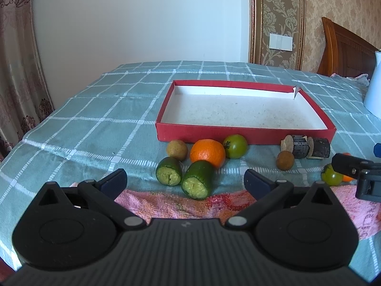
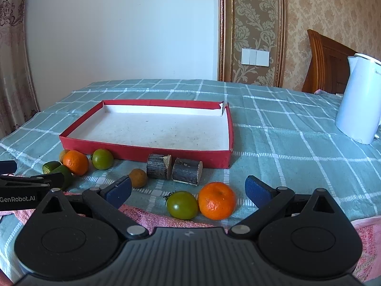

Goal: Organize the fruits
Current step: 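Move the right gripper toward the orange beside the green tomato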

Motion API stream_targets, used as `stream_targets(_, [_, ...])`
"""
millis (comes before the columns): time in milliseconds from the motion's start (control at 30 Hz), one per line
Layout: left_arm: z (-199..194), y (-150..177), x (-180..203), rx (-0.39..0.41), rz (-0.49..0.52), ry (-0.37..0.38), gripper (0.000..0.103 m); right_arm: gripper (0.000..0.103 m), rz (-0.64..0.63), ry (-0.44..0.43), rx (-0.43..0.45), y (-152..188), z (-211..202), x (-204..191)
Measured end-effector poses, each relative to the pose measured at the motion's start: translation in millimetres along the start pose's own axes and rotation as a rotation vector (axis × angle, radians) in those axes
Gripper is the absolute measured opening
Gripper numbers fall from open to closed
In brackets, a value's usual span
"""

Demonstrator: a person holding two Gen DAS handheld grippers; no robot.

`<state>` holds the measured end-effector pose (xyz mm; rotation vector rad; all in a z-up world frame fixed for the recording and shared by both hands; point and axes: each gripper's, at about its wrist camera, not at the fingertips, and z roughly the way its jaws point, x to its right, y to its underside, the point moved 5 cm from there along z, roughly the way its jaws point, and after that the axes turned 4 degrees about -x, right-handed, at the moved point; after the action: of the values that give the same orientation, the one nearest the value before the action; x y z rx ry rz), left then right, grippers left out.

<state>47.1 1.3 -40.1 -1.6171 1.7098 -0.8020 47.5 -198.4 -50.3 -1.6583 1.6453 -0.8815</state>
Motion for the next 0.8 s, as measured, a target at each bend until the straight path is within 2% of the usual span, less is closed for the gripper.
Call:
stream_targets(500, [0.9, 0.8, -0.1, -0.005, 0.003, 0.002, 0.103, 0.102, -0.013, 0.004, 0.000, 0.5, -0.8, -0.4])
stream_targets(800, [5.3, 1.8, 1.2, -0.017, 0.009, 0.006, 0.103, 0.102, 0.006, 0.018, 0.000, 3.8, 0.0, 14.0])
